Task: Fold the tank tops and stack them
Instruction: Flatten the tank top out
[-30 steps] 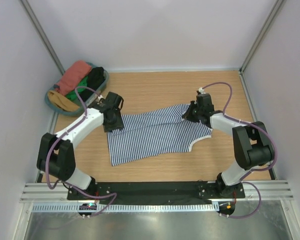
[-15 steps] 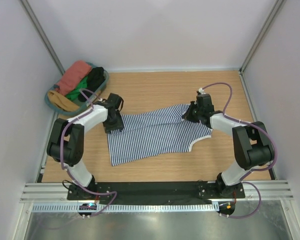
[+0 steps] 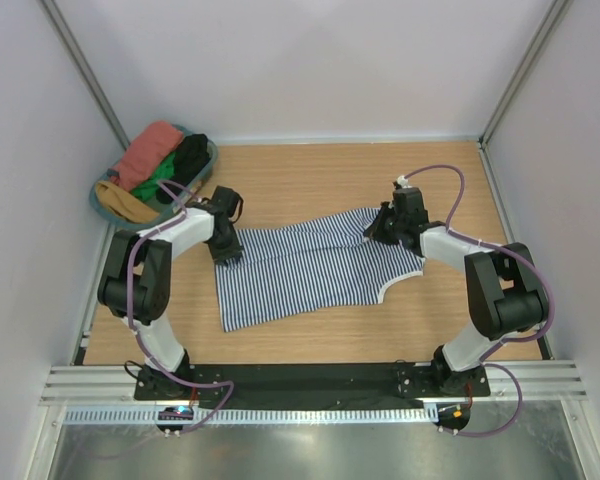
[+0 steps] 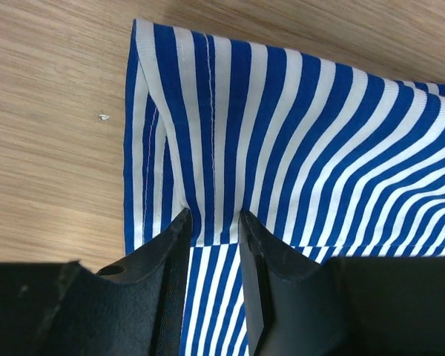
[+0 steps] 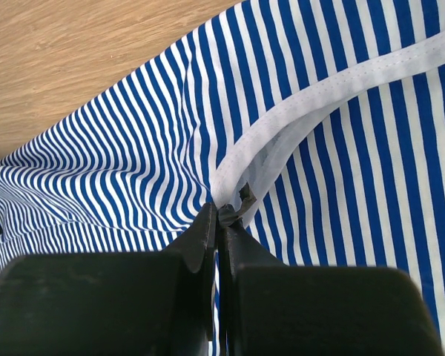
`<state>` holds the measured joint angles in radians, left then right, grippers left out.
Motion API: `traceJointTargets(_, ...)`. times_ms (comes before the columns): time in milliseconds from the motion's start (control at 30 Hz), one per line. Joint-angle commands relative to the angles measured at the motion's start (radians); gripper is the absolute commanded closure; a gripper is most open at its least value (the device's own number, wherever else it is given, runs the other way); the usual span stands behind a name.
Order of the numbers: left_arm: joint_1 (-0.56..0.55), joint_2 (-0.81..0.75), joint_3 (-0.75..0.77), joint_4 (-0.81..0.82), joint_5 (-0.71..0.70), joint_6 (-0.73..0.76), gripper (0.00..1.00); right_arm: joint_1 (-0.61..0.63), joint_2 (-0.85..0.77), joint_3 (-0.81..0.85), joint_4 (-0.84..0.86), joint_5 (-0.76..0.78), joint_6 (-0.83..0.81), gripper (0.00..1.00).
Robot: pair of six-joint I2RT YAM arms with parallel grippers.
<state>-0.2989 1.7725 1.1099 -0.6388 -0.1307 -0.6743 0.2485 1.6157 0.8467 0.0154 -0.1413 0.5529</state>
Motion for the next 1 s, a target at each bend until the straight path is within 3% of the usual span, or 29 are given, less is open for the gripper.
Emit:
traceJointTargets(0, 0.004, -0.016, -0.018, 0.044, 0.006, -0.021, 0.67, -0.002, -0.03, 0.003, 0.046, 0.005, 0.005, 0.99)
traceJointTargets(133, 0.01, -0.05, -0.036, 0.034, -0.004, -0.025, 0.56, -0.003, -0.03, 0.002, 0.046, 0.006, 0.005, 0.99)
traceJointTargets(233, 0.012, -0.073, -0.053, 0.033, 0.0, -0.027, 0.62, -0.002, -0.027, 0.003, 0.046, 0.005, 0.005, 0.99)
traceJointTargets(333, 0.012, -0.077, -0.062, 0.036, -0.004, -0.027, 0.74, -0.003, -0.028, 0.002, 0.046, 0.006, 0.005, 0.99)
traceJointTargets(400, 0.015, -0.074, -0.064, 0.037, -0.006, -0.022, 0.9, -0.003, -0.028, 0.002, 0.046, 0.009, 0.005, 0.99)
traceJointTargets(467, 0.02, -0.074, -0.064, 0.034, -0.003, -0.019, 1.0, -0.002, -0.03, 0.002, 0.046, 0.008, 0.005, 0.99)
traceJointTargets(767, 0.023, -0.163, 0.007, -0.035, 0.029, 0.001, 1.0, -0.002, -0.063, 0.017, 0.052, 0.005, 0.001, 0.99)
traceJointTargets(967, 0.04, -0.202, 0.145, -0.102, 0.089, 0.016, 1.0, -0.011, -0.068, 0.176, -0.087, -0.018, -0.002, 0.99)
